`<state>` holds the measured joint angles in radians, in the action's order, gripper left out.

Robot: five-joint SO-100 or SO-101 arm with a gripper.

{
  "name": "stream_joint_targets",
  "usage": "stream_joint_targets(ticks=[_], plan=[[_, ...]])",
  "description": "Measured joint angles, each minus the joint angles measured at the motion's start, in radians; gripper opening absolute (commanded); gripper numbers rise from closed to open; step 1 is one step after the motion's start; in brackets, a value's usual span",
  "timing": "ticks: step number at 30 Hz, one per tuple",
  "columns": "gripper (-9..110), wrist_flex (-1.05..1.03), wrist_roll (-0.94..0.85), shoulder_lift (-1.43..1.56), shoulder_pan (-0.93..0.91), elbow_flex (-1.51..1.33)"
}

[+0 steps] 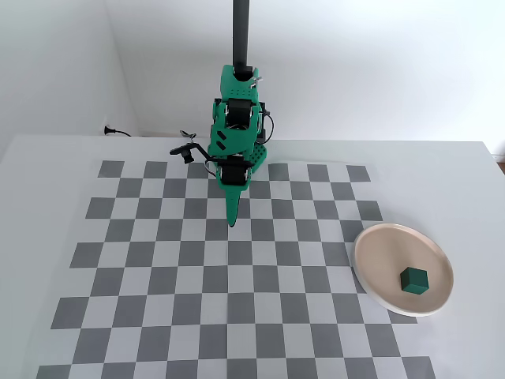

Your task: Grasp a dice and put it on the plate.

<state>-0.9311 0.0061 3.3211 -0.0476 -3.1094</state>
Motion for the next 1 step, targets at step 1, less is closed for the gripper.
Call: stream_joint_targets(ticks=[1], plan=[[-4, 0.000, 0.000, 0.000, 0.000, 0.000]])
